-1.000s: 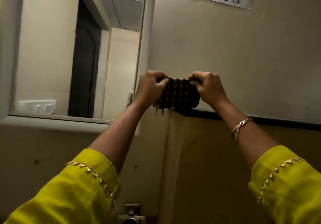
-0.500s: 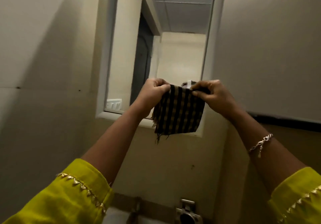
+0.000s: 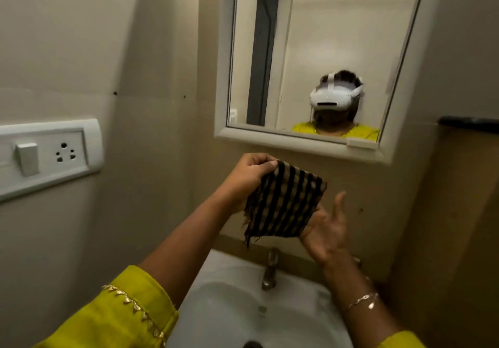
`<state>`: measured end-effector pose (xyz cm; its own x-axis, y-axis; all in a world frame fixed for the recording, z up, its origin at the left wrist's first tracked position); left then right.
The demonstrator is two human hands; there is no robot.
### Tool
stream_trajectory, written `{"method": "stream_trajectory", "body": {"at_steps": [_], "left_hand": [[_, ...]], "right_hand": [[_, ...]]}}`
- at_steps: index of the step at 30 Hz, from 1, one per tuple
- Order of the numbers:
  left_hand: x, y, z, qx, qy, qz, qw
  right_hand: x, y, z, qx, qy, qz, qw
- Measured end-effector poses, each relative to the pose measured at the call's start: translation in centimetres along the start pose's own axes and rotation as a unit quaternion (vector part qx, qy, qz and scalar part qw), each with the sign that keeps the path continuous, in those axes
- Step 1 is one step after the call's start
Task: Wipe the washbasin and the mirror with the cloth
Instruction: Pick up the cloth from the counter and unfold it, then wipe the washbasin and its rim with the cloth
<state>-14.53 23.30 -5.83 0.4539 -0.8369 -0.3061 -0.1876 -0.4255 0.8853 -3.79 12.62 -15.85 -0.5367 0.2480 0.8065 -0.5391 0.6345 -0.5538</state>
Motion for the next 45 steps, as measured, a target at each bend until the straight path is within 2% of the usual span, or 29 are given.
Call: {"method": "stream_trajectory", "body": {"at_steps": [2,5,9,13,16,20,25,28,31,33,35,38,40,43,45], "left_hand": [[0.1,-1.9,0.8,-0.03,0.024,0.042,0.998],[0.2,-4.8,1.8,-0.082,0.058,0.142,0.985],[0.6,-8.3,2.7,-0.134,0.096,0.24,0.957],[1.2,-11.7,3.9,-0.194,0.124,0.295,0.927],[1.0,-14.4,5.2,-0.221,0.146,0.304,0.915],[-0.5,-18.0,6.9,-0.241,0.174,0.205,0.933],[-1.9,-22.6,8.6,-0.206,0.12,0.07,0.969],[-3.5,-26.1,9.0,-0.166,0.109,-0.106,0.974],[-4.6,-29.6,10.2,-0.12,0.081,-0.322,0.936],[-4.3,-32.0,11.1,-0.099,0.054,-0.423,0.899],[-3.6,-34.0,12.1,-0.116,0.02,-0.491,0.863],[-2.5,-37.1,13.0,-0.195,-0.077,-0.547,0.811],[-1.8,-38.3,13.6,-0.247,-0.111,-0.552,0.788],[-0.9,-39.2,14.7,-0.272,-0.107,-0.558,0.777],[-0.5,-39.5,15.1,-0.235,-0.048,-0.571,0.785]], "right_hand": [[-2.4,3.7,1.0,0.018,0.038,-0.082,0.996],[-4.4,8.4,2.9,0.032,0.057,-0.128,0.99],[-4.6,12.3,4.2,0.049,0.043,-0.174,0.983],[-2.8,14.0,3.7,0.032,0.031,-0.195,0.98],[-3.5,15.0,3.3,0.021,0.104,-0.174,0.979],[-4.5,16.6,4.1,0.043,0.173,-0.152,0.972],[-6.5,18.2,5.1,0.063,0.253,-0.11,0.959],[-8.1,19.3,5.6,0.082,0.28,-0.077,0.953],[-9.3,20.3,6.6,0.101,0.293,-0.067,0.948],[-10.6,20.7,7.1,0.114,0.306,-0.072,0.943],[-11.7,20.9,7.5,0.132,0.319,-0.062,0.936],[-13.3,21.1,7.7,0.166,0.331,-0.027,0.928],[-14.5,20.9,7.6,0.196,0.337,0.024,0.921],[-15.8,20.8,7.4,0.231,0.351,0.082,0.904],[-16.0,20.7,6.8,0.257,0.36,0.105,0.891]]}}
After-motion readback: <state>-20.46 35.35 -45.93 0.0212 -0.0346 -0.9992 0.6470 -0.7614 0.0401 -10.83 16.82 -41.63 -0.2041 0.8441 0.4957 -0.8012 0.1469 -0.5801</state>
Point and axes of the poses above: each hand's wrist, its own z-axis away from the middle knuckle, its own x-axis out of the palm, y = z × x, the point moved 4 cm from there along -z, towards the middle knuckle, and after that the axes turned 10 degrees about -z, right-handed, at the moved point
